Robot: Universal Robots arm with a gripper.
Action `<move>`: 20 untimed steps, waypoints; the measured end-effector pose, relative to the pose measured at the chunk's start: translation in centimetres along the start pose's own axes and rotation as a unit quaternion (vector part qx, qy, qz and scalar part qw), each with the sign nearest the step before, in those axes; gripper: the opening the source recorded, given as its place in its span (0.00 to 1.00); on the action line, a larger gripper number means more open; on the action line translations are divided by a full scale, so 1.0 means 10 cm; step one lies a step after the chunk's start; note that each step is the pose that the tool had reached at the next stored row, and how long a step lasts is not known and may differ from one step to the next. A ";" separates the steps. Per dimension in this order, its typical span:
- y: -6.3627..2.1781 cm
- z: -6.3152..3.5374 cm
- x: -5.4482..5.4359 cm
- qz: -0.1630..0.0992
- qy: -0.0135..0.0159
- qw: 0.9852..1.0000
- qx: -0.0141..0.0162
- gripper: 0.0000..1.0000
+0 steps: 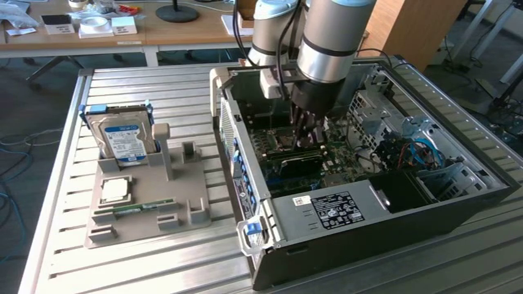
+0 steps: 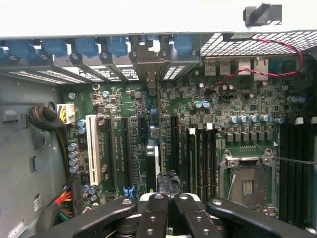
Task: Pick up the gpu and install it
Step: 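Press down on the gpu until it lock into place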
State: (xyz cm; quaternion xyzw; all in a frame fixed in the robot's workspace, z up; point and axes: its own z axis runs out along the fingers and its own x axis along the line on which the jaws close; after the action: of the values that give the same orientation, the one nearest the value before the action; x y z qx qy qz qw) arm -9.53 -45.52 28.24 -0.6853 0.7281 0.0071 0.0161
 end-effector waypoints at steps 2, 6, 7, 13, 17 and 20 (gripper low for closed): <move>0.000 0.013 0.00 0.000 0.000 1.000 0.000 0.11; 0.001 0.014 0.00 0.000 0.000 1.000 0.000 0.11; 0.000 0.014 0.01 0.000 0.000 1.000 0.000 0.11; 0.011 0.050 0.02 0.000 0.000 1.000 0.000 0.11; 0.017 0.065 0.02 0.000 0.000 1.000 0.000 0.11; 0.017 0.090 0.02 0.000 0.000 1.000 0.000 0.11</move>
State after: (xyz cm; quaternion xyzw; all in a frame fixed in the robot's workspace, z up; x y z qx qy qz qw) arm -9.71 -45.72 27.33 -0.6853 0.7280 0.0072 0.0162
